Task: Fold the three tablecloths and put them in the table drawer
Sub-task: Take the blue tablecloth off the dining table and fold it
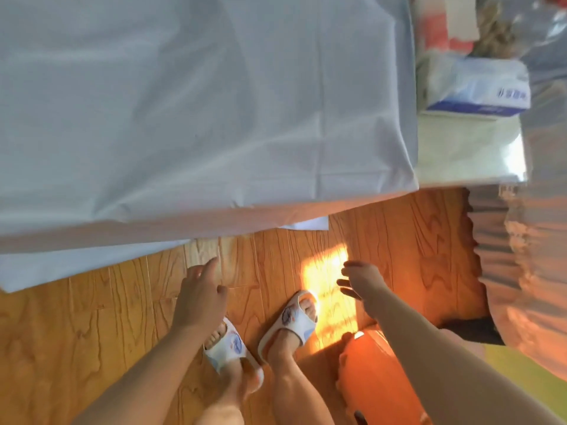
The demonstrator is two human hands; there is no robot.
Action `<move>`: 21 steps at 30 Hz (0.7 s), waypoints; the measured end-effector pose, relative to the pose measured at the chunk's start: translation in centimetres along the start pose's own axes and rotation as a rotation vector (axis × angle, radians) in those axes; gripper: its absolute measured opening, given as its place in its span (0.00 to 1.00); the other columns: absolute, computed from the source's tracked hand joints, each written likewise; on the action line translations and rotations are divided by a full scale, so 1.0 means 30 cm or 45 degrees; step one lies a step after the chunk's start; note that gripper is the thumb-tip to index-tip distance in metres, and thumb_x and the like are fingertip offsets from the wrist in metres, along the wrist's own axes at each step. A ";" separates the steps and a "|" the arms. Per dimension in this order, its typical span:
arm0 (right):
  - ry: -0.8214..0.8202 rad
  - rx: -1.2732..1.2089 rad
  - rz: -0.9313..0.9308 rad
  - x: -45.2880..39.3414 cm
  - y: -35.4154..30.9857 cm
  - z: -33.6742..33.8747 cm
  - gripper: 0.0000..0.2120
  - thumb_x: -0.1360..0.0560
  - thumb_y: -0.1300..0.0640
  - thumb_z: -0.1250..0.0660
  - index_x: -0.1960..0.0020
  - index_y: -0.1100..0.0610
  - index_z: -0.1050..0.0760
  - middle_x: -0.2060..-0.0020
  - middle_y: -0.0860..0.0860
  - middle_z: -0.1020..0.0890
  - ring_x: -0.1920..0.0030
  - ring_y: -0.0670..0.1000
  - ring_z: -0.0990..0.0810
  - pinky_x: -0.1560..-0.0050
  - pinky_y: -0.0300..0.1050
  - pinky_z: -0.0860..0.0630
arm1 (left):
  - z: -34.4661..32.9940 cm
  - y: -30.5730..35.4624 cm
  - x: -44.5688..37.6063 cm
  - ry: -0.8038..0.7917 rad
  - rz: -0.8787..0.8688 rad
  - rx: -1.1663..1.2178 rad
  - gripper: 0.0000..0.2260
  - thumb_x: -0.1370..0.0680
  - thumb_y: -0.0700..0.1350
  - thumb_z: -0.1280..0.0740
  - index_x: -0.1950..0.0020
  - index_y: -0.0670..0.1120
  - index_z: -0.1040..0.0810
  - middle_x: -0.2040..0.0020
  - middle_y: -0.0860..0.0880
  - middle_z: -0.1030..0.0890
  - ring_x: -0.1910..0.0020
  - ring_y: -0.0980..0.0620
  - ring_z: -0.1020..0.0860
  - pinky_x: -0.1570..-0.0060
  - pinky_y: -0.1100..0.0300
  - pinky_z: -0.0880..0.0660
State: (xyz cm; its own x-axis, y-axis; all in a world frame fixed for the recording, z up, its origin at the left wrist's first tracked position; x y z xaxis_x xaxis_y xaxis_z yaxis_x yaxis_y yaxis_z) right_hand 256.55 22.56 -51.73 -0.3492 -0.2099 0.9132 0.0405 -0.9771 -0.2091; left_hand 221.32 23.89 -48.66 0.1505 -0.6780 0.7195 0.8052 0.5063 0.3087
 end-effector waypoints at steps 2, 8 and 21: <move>-0.001 -0.111 0.075 -0.031 -0.039 0.008 0.21 0.20 0.69 0.38 0.28 0.61 0.32 0.44 0.57 0.20 0.48 0.56 0.17 0.56 0.47 0.18 | -0.052 -0.009 -0.014 -0.076 0.051 0.031 0.27 0.17 0.43 0.38 0.19 0.52 0.40 0.24 0.43 0.35 0.26 0.42 0.32 0.28 0.47 0.33; 0.071 -0.732 0.425 -0.093 -0.372 0.176 0.30 0.23 0.71 0.39 0.28 0.46 0.32 0.41 0.49 0.22 0.42 0.51 0.21 0.45 0.48 0.21 | -0.084 -0.071 -0.021 -0.078 0.033 0.030 0.26 0.17 0.45 0.38 0.19 0.54 0.39 0.24 0.45 0.36 0.28 0.43 0.30 0.30 0.46 0.29; -0.162 -0.164 0.560 -0.105 -0.335 0.150 0.27 0.26 0.67 0.30 0.29 0.59 0.29 0.41 0.48 0.21 0.35 0.52 0.28 0.26 0.53 0.41 | -0.079 0.033 0.041 -0.119 -0.078 -0.071 0.21 0.17 0.46 0.40 0.23 0.52 0.34 0.25 0.46 0.34 0.28 0.46 0.31 0.32 0.47 0.28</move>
State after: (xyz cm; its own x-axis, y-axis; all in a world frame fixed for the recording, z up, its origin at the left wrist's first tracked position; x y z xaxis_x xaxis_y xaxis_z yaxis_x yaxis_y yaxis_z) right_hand 261.47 32.88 -50.94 -0.2070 -0.6131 0.7624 0.0397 -0.7839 -0.6196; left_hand 223.67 22.28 -48.95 0.0480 -0.6528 0.7560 0.8422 0.4334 0.3207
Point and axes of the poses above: each hand's wrist, its own x-axis away from the middle knuckle, its own z-axis out of the back of the hand, y = z × x, the point moved 8 cm from there along -x, towards the middle knuckle
